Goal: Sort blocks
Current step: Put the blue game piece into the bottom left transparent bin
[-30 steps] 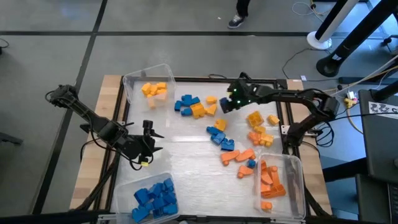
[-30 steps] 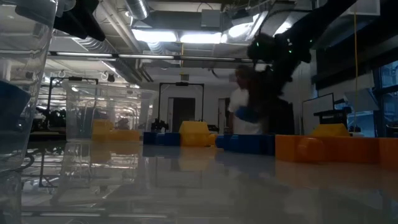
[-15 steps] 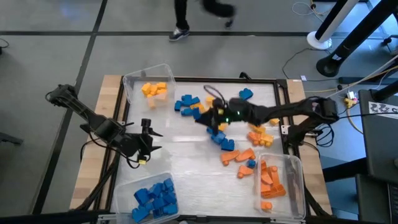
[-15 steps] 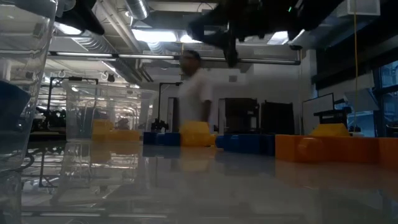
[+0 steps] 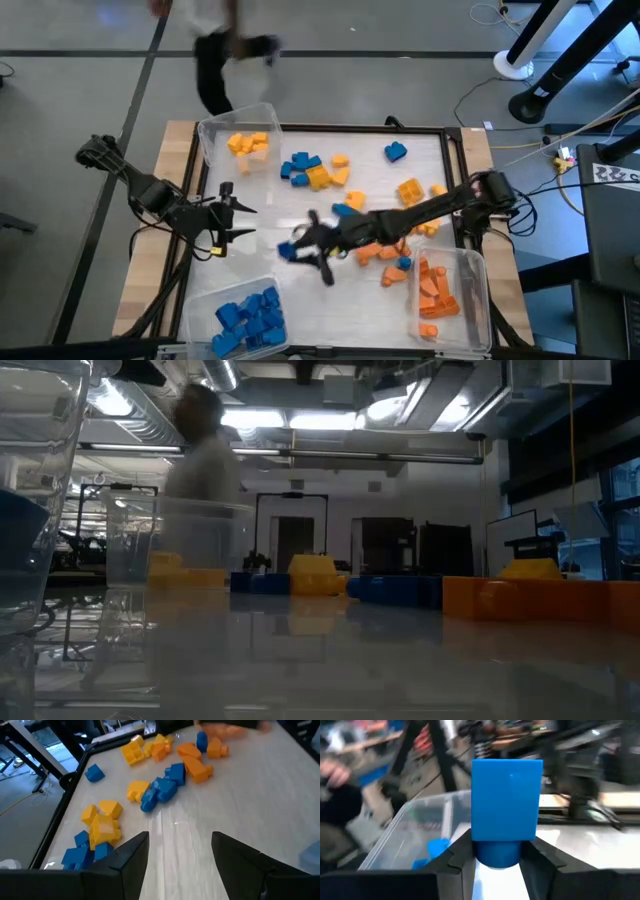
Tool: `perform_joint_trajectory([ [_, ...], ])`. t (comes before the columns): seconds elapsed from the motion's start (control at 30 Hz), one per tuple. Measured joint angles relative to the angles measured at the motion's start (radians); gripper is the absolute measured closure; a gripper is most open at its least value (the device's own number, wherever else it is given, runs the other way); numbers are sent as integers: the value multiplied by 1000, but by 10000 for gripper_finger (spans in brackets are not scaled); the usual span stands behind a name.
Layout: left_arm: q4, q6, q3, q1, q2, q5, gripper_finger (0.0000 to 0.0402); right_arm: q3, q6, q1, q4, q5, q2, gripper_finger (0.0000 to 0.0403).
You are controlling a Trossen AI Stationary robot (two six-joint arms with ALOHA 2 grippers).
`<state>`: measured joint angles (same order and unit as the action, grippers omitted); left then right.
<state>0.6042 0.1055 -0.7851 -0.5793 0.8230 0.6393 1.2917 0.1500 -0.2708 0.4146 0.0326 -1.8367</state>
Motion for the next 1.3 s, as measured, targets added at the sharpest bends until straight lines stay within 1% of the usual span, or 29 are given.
perform_joint_trajectory([
  [0.13,-6,0,0,6,-17,2,196,174,-108,-27,-141,79,-125,277],
  [0.23,-16,3,0,6,-23,3,196,299,-146,-39,-230,168,-211,276],
  [0.37,-15,4,0,6,-23,2,196,417,-162,-45,-264,287,-294,276],
  [0.47,-14,3,0,6,-23,2,196,455,-163,-45,-255,329,-327,276],
  [0.57,-13,1,0,6,-23,2,196,468,-163,-45,-259,334,-341,276],
  [0.7,-11,0,0,6,-23,1,196,468,-163,-44,-262,301,-350,276],
  [0.97,-10,0,0,6,-23,-1,196,467,-163,-44,-259,301,-360,273],
  [1.07,-10,0,0,6,-23,0,196,467,-163,-44,-253,301,-360,259],
  [1.3,-10,0,0,6,-23,0,196,466,-155,-44,-258,279,-369,211],
])
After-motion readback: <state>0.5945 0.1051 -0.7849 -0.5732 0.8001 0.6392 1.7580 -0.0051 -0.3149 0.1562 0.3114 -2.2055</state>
